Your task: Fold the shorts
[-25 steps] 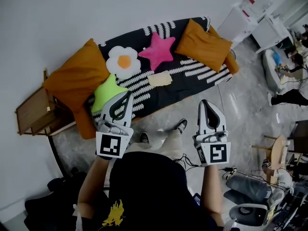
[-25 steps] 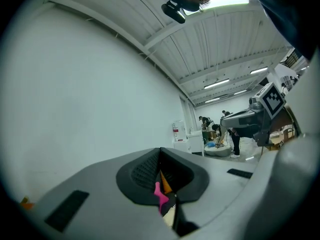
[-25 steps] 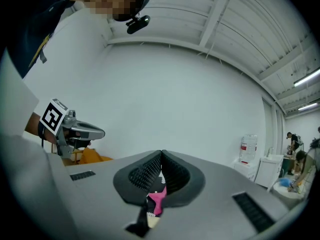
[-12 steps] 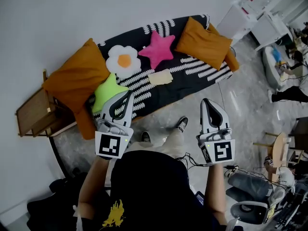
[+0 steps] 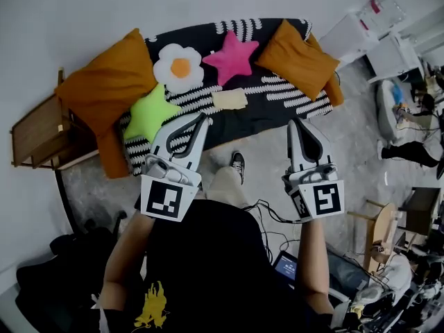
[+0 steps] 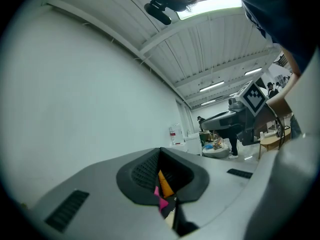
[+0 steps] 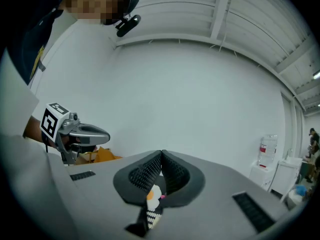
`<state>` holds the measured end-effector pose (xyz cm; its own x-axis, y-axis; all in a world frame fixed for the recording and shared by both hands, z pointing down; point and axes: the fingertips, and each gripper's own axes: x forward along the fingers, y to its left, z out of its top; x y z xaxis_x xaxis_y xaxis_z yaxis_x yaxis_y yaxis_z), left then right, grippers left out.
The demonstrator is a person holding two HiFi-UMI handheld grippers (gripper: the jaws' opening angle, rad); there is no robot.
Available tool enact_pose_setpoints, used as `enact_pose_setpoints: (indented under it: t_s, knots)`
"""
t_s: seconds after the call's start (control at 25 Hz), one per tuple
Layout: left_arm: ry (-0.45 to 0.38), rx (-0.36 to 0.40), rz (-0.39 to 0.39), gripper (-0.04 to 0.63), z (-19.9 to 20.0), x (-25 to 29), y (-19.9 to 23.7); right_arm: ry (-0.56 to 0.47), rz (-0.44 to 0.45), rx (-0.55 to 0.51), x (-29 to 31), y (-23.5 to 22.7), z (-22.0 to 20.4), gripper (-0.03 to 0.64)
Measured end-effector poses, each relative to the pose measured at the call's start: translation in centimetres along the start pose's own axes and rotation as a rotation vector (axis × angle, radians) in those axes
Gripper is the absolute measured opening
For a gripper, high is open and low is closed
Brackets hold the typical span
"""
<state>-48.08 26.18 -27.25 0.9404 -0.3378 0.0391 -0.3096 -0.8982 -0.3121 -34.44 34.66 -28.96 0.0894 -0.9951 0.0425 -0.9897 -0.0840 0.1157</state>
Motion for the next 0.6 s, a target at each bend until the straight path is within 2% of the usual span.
enact_pose_setpoints:
  t_s: [0.2, 0.44, 0.6]
  knots:
    - [-0.019, -0.025, 0.035, 0.014, 0.1, -0.8, 1.5, -0.014, 0.046, -0.024, 2.2, 1.4, 1.5, 0.017]
    - [-0.011, -0.078, 0.055, 0.014, 0.0, -1.2, 0.9, -0.001, 0.094, -0.039, 1.6, 2.7, 1.1, 0.016]
    - [-0.001, -0.040, 0.024, 0.014, -0.8, -2.0, 0.6, -0.023, 0.133, -0.022, 1.4, 4.2, 0.9, 0.015]
